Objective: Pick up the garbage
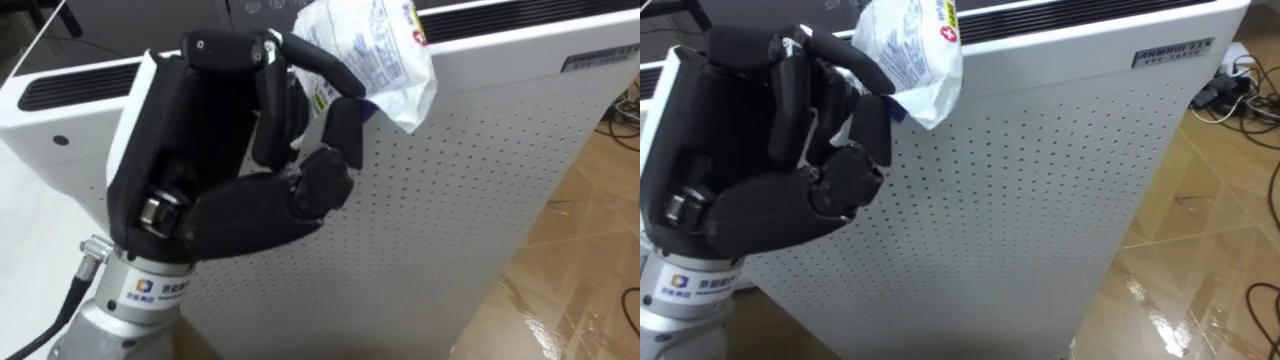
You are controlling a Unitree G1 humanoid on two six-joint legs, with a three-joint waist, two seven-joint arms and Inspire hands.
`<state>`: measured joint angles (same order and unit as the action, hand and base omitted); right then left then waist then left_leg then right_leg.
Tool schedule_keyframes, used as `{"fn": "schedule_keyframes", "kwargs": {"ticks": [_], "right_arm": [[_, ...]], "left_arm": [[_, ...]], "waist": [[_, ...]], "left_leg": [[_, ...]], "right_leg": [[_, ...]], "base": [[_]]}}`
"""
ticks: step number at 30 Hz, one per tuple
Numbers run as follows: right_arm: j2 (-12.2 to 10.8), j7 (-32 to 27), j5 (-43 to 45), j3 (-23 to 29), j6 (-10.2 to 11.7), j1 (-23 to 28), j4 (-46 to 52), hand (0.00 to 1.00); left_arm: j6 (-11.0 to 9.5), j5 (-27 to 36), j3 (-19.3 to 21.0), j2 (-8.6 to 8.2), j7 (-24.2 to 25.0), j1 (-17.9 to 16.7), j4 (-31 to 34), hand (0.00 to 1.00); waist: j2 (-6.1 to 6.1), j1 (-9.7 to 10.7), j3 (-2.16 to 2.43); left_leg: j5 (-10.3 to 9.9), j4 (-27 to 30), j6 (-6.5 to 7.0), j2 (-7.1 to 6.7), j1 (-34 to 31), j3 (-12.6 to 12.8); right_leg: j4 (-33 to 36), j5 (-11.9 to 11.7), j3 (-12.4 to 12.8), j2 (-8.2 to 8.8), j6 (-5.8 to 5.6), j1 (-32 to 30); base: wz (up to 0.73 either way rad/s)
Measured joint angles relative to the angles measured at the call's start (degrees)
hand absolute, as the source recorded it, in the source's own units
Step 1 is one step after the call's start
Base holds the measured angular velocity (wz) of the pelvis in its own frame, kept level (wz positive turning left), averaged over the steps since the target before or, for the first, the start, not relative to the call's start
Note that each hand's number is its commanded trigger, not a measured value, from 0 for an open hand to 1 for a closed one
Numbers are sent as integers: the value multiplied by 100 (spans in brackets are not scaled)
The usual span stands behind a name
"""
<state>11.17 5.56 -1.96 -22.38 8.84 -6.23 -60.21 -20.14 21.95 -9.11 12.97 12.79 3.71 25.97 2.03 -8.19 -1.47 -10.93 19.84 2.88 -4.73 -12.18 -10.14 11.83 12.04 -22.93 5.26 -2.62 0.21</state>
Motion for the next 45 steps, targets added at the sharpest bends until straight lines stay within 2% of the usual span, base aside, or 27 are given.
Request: {"fn": "schedule_keyframes", "kwargs": {"ticks": [3, 6, 10, 16, 22, 31, 35, 38, 39, 45], "right_arm": [[-13, 0, -27, 1, -16, -29, 0, 100], [-5, 1, -21, 11, -18, -62, 0, 100], [-10, 12, -20, 14, -20, -75, 19, 100], [7, 84, -5, 15, -71, -117, 48, 100], [27, 98, 13, 17, -91, -115, 47, 100], [53, 95, 2, 15, -91, -111, 55, 100], [50, 74, 7, 14, -90, -100, 55, 100], [64, 15, 5, 18, -85, -67, 53, 100], [85, -18, 2, 17, -82, -44, 53, 100], [147, -46, -30, 22, -83, -35, 54, 100]], "left_arm": [[212, 693, -21, 8, 346, -32, -28, 100], [419, 1000, -22, -11, 675, -32, -110, 100], [645, 1000, -23, -11, 1031, -32, -117, 100], [786, 1003, -24, -25, 1426, -31, -117, 100], [928, 1000, -2, -30, 1556, -31, -116, 100], [932, 983, 2, 14, 1563, -31, -131, 100], [931, 841, 12, 74, 1542, -34, -320, 100], [907, 635, 16, 130, 1534, -104, -625, 100], [907, 503, 14, 135, 1532, -139, -811, 100], [907, -555, -35, 161, 1492, -184, -1483, 100]], "waist": [[-15, 22, -7], [-46, 41, -7], [-84, 33, 2], [-71, 31, 20], [-47, 9, 40], [54, 1, 102], [61, -3, 97], [124, 12, 66], [171, 5, 40], [186, 37, 36]], "left_leg": [[0, 85, -1, 11, -97, -5], [1, 117, -2, 9, -111, -1], [1, 163, -2, 9, -125, -12], [1, 193, -3, 31, -121, 24], [1, 240, -2, 48, -112, 51], [3, 239, -8, 72, -126, 59], [31, 189, -50, 98, -116, 69], [41, 169, -67, 119, -110, 55], [46, 163, -75, 121, -121, 47], [136, 95, -122, 135, -326, 90]], "right_leg": [[107, 15, 22, -1, 25, -95], [106, 17, 72, -8, 27, -90], [107, 16, 100, -15, 28, -85], [107, -2, 166, -34, 58, -84], [155, -9, 201, -37, 70, -90], [204, -16, 157, -52, 82, -90], [201, -28, 156, -74, 102, -98], [175, -38, 154, -100, 120, -97], [176, -39, 137, -102, 123, -107], [320, 7, 145, -27, 219, -446]], "base": [[5], [2], [0], [-3], [-3], [0], [0], [0], [0], [0]]}}
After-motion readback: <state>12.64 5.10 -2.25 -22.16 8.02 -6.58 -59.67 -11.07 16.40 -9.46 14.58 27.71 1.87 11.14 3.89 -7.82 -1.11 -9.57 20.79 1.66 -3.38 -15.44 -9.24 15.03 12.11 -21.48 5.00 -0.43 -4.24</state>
